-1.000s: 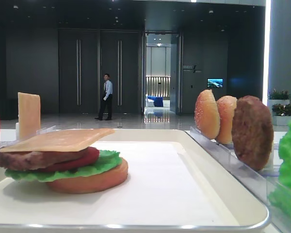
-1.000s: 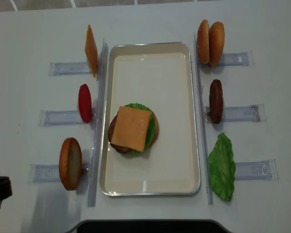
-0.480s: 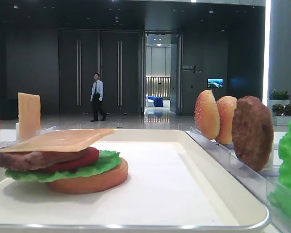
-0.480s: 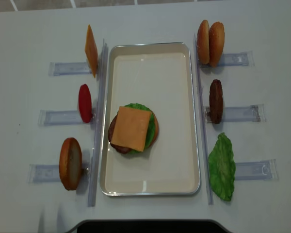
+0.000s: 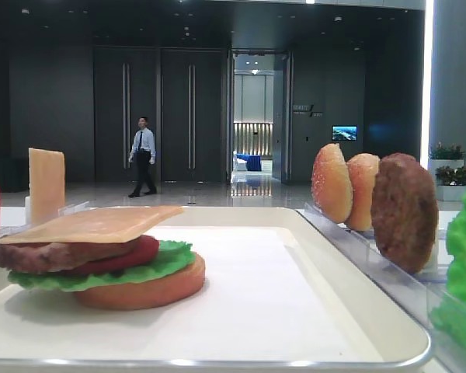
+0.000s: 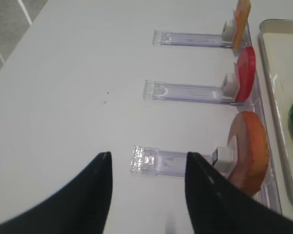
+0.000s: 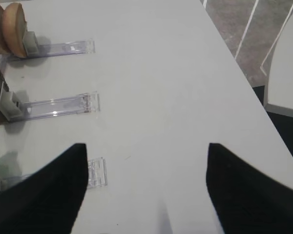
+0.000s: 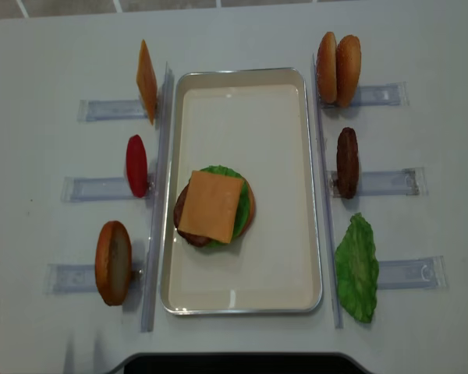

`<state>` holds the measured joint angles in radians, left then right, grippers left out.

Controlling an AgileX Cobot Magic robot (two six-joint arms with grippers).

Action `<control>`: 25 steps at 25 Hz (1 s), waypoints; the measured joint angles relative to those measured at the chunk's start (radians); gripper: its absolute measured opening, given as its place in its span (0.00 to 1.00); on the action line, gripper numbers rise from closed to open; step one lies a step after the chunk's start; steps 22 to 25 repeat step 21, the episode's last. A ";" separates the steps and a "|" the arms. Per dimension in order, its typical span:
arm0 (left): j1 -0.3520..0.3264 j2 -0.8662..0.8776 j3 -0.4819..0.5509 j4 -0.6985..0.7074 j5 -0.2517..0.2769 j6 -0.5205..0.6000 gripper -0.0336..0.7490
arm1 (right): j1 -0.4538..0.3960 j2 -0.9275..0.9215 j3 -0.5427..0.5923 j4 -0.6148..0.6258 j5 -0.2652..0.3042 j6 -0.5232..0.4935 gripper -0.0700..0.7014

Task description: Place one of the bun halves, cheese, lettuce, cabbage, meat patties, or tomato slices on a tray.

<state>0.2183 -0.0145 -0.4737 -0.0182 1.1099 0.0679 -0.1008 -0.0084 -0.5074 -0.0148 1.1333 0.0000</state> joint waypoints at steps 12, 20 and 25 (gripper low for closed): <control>-0.095 0.000 0.000 -0.030 0.000 0.032 0.50 | 0.000 0.000 0.000 0.015 0.000 0.000 0.72; -0.095 0.000 0.000 -0.030 0.000 0.029 0.44 | 0.000 0.000 0.000 0.015 0.000 0.000 0.72; -0.095 0.000 0.000 -0.030 0.000 0.029 0.43 | 0.000 0.000 0.000 0.015 0.000 0.000 0.72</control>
